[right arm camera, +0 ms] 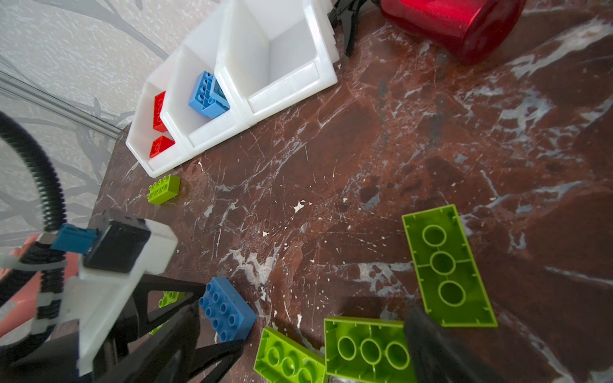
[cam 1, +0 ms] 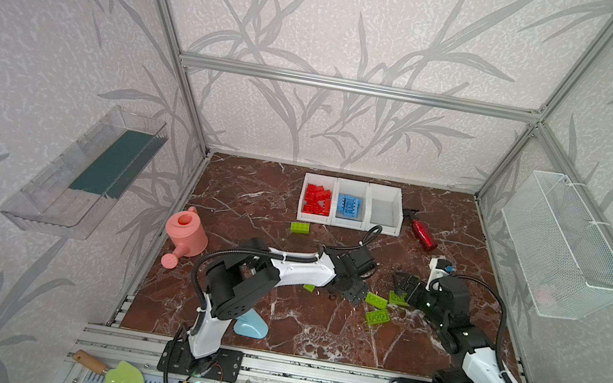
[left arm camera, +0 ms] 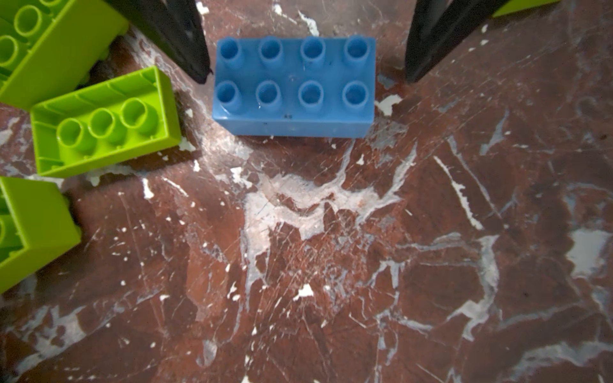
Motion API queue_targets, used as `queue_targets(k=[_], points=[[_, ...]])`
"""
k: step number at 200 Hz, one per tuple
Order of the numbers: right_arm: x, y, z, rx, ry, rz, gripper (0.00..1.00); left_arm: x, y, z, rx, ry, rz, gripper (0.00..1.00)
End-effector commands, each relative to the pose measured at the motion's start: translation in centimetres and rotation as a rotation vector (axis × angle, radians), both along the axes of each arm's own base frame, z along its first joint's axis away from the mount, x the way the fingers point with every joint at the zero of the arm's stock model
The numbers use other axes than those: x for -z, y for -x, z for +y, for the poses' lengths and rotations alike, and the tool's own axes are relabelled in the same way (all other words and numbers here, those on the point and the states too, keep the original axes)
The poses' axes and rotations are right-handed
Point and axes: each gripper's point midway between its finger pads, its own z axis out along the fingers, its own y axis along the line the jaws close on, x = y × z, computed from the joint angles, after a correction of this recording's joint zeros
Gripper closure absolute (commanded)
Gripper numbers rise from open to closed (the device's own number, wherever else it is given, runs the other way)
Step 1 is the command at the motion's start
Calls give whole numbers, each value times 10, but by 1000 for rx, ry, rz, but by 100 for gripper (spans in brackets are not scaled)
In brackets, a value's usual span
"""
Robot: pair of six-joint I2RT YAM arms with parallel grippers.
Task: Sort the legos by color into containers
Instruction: 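Grasp the last blue brick with the left gripper while the right gripper withdraws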
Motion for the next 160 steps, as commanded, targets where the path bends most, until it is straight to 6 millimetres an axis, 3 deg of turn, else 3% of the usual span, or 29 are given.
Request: queue_targets(k=[1,36,75,116,160], points=[[-2,-2,2,-11,-16,-18,3,-1,-2,-8,23,5,-6,11],[-2,-2,3,-14,-17,-18,3,0,-5,-10,22,1,-11,19],[-1,-2,4,-19,-20,-16,3,-1,-6,-8,18,-5,-17,39],[-3,-1,5,-23,-23,-21,3,-11,-7,-2,3,-9,-42,43],[-5,1,6,-32,-29,-31,3,-39,-17,6,-36,0,-95,43]])
